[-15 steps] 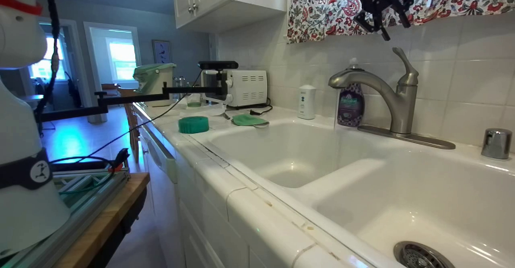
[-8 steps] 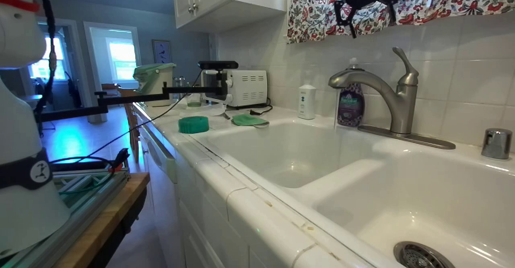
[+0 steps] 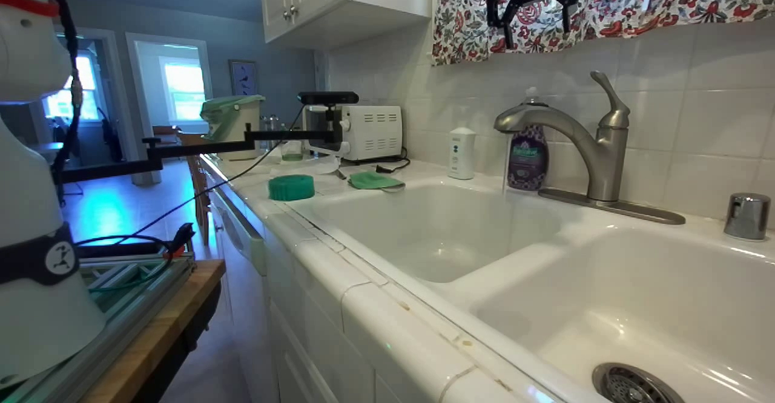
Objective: Open the tap
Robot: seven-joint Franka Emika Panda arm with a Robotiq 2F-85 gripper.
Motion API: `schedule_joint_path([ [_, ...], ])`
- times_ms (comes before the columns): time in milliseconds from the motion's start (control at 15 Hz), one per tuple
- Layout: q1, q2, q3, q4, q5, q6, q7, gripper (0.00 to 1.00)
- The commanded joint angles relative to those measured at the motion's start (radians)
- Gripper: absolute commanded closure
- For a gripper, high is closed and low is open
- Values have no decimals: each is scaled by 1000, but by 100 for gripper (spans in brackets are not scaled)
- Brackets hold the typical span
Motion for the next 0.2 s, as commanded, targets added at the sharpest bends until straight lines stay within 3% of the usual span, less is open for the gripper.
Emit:
schedule_joint_path([
  [0,1,2,0,5,0,-4,0,0],
  [133,1,3,0,5,0,-4,0,0],
])
